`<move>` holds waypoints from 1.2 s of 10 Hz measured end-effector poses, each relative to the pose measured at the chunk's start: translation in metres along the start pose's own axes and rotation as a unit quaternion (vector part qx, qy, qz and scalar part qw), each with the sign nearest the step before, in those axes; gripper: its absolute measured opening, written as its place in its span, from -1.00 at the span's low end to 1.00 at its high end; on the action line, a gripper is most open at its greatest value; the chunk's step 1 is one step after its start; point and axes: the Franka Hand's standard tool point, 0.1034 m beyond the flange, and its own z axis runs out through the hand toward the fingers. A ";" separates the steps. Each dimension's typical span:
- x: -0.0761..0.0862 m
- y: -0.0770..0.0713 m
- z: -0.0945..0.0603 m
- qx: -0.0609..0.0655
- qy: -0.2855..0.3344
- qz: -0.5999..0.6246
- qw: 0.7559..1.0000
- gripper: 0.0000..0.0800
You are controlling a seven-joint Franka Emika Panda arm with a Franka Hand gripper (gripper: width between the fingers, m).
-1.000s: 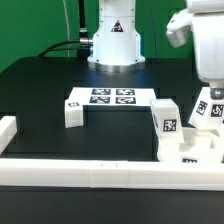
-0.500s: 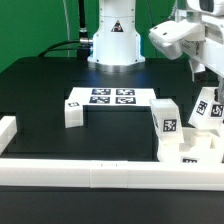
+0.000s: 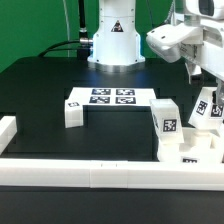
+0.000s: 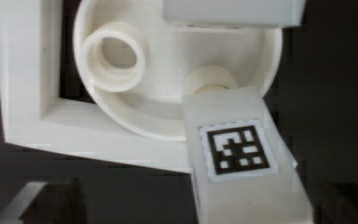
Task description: Assemble stool
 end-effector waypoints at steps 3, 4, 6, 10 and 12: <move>0.001 -0.005 0.004 0.005 0.001 0.008 1.000 0.62; 0.000 -0.005 0.004 0.005 0.001 0.009 1.000 0.62; 0.001 -0.009 0.006 0.008 0.001 0.009 1.000 0.62; 0.007 -0.016 0.014 0.017 0.004 0.005 1.000 0.62; 0.007 -0.019 0.020 0.022 0.006 0.008 1.000 0.62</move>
Offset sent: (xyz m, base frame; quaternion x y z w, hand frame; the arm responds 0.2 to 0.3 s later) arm 0.0000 0.0000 0.0000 0.0000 0.0000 0.0000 1.0000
